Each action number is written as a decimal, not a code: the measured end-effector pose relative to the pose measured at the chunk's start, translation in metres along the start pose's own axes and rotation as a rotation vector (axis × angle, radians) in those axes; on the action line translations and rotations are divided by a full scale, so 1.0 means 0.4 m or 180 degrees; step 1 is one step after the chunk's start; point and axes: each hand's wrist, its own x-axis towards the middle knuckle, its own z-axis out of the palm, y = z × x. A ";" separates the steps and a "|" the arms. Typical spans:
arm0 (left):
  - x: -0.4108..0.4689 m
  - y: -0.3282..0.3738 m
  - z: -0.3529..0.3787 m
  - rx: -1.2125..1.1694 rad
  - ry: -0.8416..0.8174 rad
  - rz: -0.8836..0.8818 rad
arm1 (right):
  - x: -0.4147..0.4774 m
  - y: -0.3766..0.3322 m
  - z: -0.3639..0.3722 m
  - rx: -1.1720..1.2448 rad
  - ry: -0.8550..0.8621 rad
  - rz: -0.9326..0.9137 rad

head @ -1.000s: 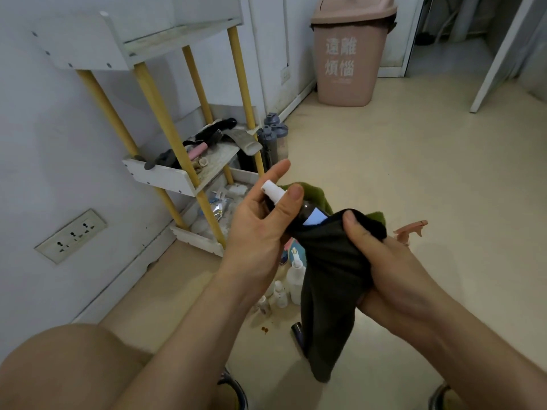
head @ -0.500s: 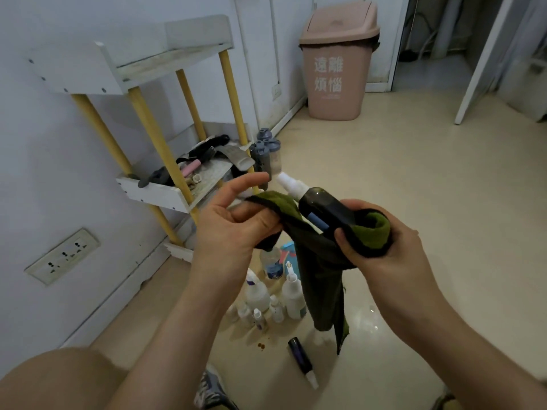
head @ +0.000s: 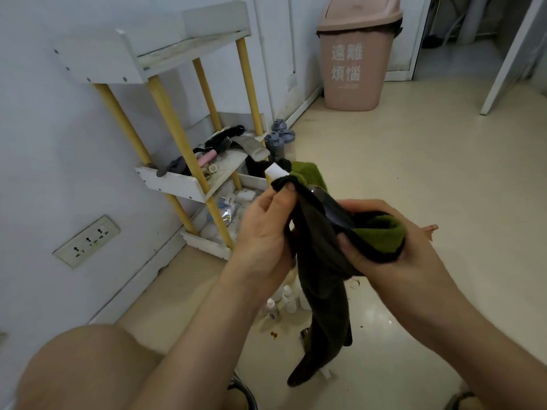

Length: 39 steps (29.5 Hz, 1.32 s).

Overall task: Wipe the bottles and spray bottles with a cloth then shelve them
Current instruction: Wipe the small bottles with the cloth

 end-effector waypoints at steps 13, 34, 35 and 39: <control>-0.022 -0.052 0.043 -0.0357 0.0622 -0.0192 | -0.005 0.081 0.002 -0.3493 0.0343 -0.1442; -0.018 -0.036 0.012 -0.0307 0.0404 -0.0293 | -0.010 0.055 0.011 -0.3915 0.0774 -0.1579; -0.016 -0.033 0.013 -0.0304 0.0426 -0.0313 | -0.013 0.054 0.022 -0.3950 0.0793 -0.1627; -0.010 -0.034 0.021 -0.0228 0.0812 -0.0384 | -0.023 0.069 0.027 -0.3288 0.0231 -0.1293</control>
